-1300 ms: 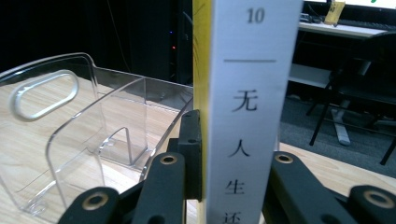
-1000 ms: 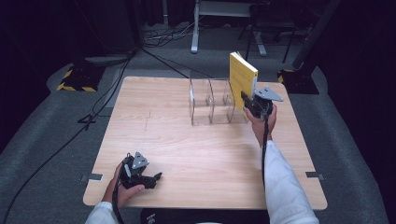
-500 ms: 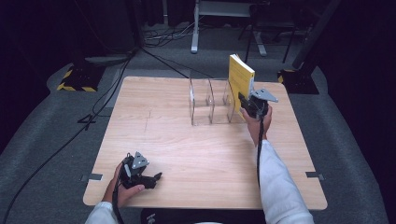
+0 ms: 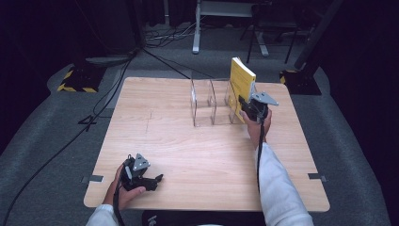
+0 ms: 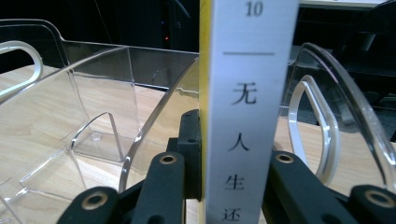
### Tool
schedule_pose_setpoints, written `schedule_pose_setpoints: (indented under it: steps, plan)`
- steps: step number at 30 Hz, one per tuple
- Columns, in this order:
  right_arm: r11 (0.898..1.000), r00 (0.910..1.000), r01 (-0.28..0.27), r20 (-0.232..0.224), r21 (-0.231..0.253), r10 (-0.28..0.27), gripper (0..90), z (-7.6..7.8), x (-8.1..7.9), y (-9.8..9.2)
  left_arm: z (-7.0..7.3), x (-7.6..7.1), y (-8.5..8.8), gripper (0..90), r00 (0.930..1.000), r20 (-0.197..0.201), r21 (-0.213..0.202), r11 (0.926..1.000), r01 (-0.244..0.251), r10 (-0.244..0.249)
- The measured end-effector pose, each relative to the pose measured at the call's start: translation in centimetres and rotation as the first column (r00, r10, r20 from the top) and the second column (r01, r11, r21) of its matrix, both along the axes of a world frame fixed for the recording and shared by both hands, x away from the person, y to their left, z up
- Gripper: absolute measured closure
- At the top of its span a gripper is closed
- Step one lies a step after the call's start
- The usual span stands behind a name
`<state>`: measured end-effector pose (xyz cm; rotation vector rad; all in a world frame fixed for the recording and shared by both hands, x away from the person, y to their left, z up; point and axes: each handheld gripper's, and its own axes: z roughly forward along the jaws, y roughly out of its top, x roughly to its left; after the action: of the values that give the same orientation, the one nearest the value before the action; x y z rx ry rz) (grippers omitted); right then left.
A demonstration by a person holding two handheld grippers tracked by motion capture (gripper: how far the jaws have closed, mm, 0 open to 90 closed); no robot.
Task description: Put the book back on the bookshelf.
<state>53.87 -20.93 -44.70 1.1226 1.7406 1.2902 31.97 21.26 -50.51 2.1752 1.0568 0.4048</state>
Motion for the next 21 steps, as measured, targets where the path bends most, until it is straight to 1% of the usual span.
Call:
schedule_pose_setpoints:
  steps: [3, 4, 5, 10, 11, 15, 21]
  plan:
    - [1.000, 0.9999, -0.007, -0.009, -0.002, 0.007, 76.0, -0.3, -0.2, -0.3, 0.0, 0.0, 0.0, 14.4, 1.0000, -0.001, 0.000, 1.0000, 0.000, 0.000]
    - [1.000, 0.9999, -0.007, -0.009, 0.000, 0.007, 76.0, -0.4, -0.3, -0.3, 0.0, 0.0, 0.1, 14.4, 1.0000, 0.004, 0.009, 0.9999, 0.005, -0.005]
    - [1.000, 0.9998, -0.012, -0.017, 0.001, 0.012, 76.0, -0.5, -0.4, -0.4, 0.0, 0.0, 0.0, 14.4, 1.0000, 0.005, 0.008, 1.0000, 0.005, -0.005]
    - [1.000, 0.9993, -0.020, -0.032, -0.024, 0.019, 75.8, -1.1, -0.6, -0.6, 0.0, 0.0, 0.0, 14.4, 1.0000, 0.004, 0.008, 1.0000, 0.004, -0.004]
    - [1.000, 0.9993, -0.017, -0.032, -0.019, 0.017, 75.7, -1.3, -0.6, -0.7, 0.0, 0.0, 0.0, 14.4, 1.0000, 0.004, 0.008, 1.0000, 0.004, -0.004]
    - [1.000, 0.9993, -0.015, -0.036, -0.021, 0.015, 75.5, -1.2, -0.7, -0.9, 0.0, 0.0, 0.0, 14.4, 1.0000, 0.004, 0.008, 1.0000, 0.004, -0.004]
    - [0.999, 0.9995, -0.014, -0.028, -0.050, 0.013, 73.8, -1.1, -1.2, -0.9, 0.0, 0.0, 0.0, 14.3, 1.0000, 0.003, 0.008, 1.0000, 0.004, -0.004]
